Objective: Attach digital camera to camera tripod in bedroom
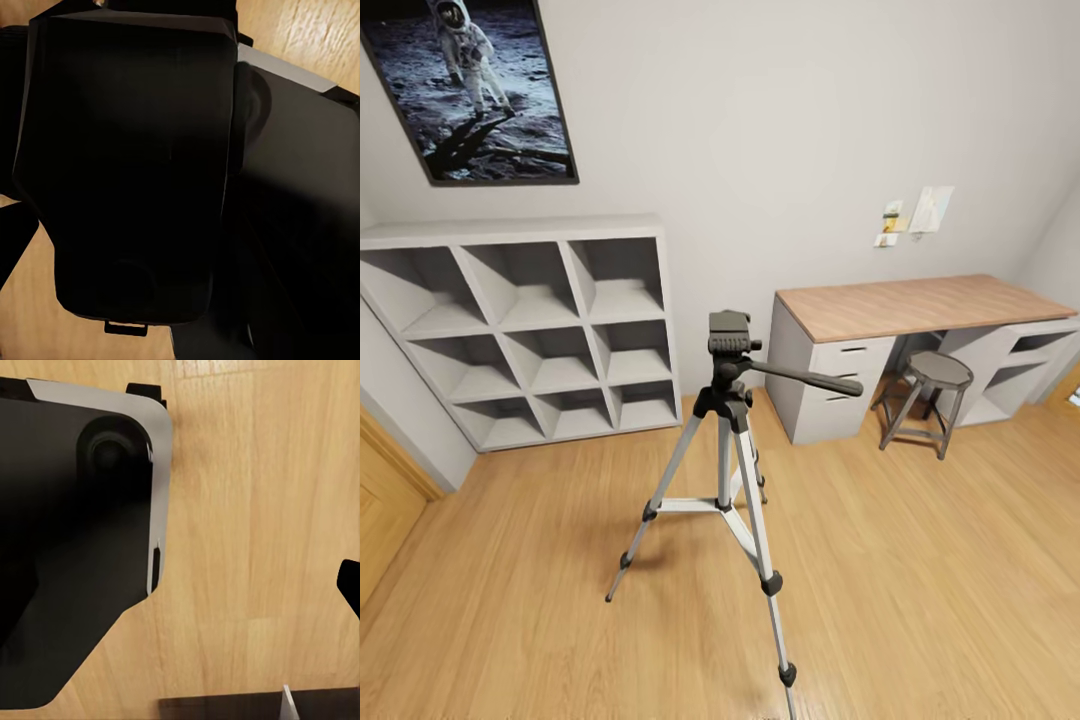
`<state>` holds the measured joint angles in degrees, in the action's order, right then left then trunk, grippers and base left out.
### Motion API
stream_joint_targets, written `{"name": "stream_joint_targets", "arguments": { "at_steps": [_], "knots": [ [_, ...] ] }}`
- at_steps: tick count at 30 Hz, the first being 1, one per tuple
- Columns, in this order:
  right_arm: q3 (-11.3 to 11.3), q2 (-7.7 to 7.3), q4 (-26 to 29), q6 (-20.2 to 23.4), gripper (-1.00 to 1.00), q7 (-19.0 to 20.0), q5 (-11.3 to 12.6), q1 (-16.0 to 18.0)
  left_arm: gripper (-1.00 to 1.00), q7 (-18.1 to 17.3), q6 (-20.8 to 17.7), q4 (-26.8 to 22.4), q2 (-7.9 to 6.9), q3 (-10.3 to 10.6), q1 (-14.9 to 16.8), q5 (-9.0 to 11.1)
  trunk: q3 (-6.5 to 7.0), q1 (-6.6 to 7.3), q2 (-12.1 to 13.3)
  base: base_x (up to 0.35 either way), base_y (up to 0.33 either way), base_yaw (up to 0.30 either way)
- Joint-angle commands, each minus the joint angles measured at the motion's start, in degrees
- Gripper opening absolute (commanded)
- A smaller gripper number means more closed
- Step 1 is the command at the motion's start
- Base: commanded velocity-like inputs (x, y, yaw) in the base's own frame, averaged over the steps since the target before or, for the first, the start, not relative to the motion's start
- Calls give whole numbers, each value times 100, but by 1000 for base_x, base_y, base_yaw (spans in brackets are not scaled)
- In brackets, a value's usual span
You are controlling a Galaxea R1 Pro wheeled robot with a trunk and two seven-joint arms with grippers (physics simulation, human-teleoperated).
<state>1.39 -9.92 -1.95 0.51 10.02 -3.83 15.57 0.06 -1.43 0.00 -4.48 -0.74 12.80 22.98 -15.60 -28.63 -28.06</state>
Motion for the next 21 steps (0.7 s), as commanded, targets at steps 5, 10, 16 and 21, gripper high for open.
{"name": "stream_joint_targets", "arguments": {
  "at_steps": [5,10,16,21],
  "knots": [
    [10,-13,-8,14,100,20,-39,7,-100,3,-15,0,0,-5,4,13,-18,-2,-8,0,0,0],
    [17,4,-2,18,100,32,-46,7,-100,3,-15,0,0,-5,4,13,-19,-2,-8,0,0,0],
    [19,16,1,40,100,34,-48,7,-100,3,-15,0,0,-5,4,8,-20,-2,-8,0,0,0],
    [34,30,12,83,100,-3,-83,7,-100,1,-15,0,5,0,4,5,-20,-2,-8,0,0,0]
  ]
}}
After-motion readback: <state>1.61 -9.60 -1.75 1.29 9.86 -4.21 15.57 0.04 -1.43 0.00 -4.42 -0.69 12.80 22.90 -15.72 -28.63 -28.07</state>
